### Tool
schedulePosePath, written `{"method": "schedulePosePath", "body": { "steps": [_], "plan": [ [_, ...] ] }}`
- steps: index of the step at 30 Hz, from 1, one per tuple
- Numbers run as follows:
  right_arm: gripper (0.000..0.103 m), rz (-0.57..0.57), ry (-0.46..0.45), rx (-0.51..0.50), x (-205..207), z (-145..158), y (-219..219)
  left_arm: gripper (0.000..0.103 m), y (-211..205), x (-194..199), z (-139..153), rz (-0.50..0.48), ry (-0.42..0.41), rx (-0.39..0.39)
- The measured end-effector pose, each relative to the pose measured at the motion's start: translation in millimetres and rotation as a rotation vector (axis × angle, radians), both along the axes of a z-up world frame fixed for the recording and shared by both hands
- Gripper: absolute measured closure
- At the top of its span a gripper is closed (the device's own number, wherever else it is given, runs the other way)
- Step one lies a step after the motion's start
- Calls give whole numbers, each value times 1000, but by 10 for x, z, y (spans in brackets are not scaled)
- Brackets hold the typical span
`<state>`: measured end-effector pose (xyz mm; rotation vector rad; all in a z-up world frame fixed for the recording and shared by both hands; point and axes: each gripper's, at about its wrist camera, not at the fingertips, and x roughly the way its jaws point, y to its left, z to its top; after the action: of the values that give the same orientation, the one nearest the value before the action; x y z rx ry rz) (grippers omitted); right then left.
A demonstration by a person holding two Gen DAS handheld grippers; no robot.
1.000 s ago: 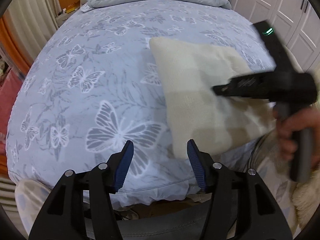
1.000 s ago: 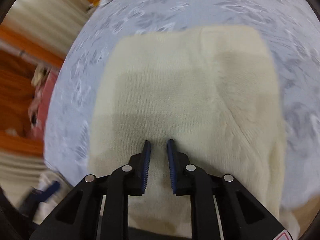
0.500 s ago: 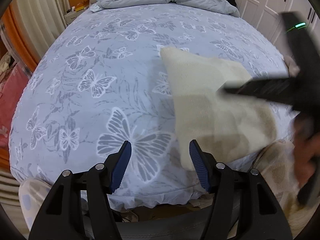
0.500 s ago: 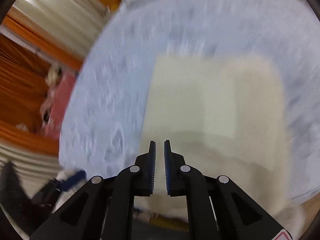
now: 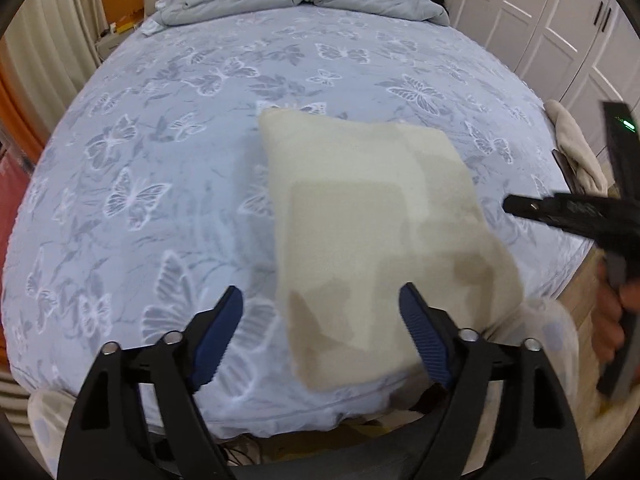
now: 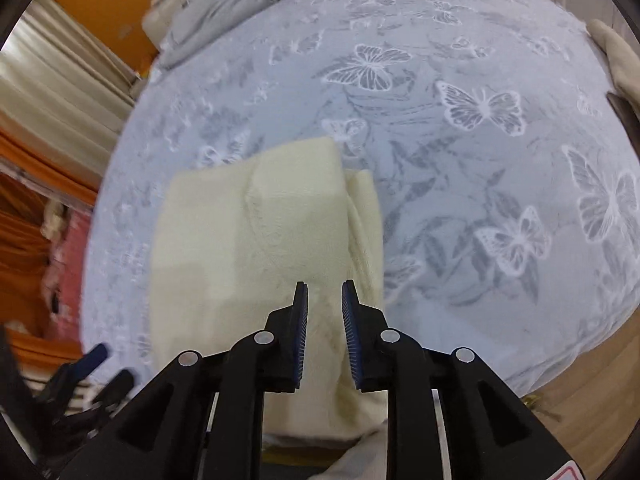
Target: Fold small clothes
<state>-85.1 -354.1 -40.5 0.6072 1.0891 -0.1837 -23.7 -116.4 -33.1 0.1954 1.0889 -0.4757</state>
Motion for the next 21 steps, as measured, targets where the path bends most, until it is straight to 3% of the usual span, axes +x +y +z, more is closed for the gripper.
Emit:
{"method": "schedulePosePath", "body": {
  "steps": [1, 3, 5, 7, 12, 13, 16, 17, 19, 21],
  "plan": [
    [80, -2, 2, 22, -25, -30, -7, 23, -60, 37, -19, 4, 14, -1],
    [58, 16, 40, 25, 39, -146, 14, 23, -161, 83, -41, 12, 34, -13],
    [54, 36, 85, 9, 98, -294, 147, 23, -227, 104, -58, 13, 42, -11],
    [83, 71, 112, 25, 140, -478, 270, 23, -281, 109, -78, 9, 42, 0],
    [93, 2, -17, 16, -48, -146, 181, 23, -345, 113, -124, -12, 23, 45],
    [100, -20, -8, 18, -96, -162, 135, 23, -359, 114, -160, -18, 17, 62],
    [97, 38, 164, -6, -41, -630, 96, 23, -404, 125, -334, -33, 38, 104],
    [97, 48, 175, 6, -31, -678, 87, 23, -412, 133, -408, -33, 56, 115],
    [95, 34, 143, 8, -29, -467, 32, 23, -397, 143, -477, -20, 77, 110],
    [92, -23, 46, 8, -79, -158, -32, 22, -360, 147, -492, -9, 87, 100]
  ]
}}
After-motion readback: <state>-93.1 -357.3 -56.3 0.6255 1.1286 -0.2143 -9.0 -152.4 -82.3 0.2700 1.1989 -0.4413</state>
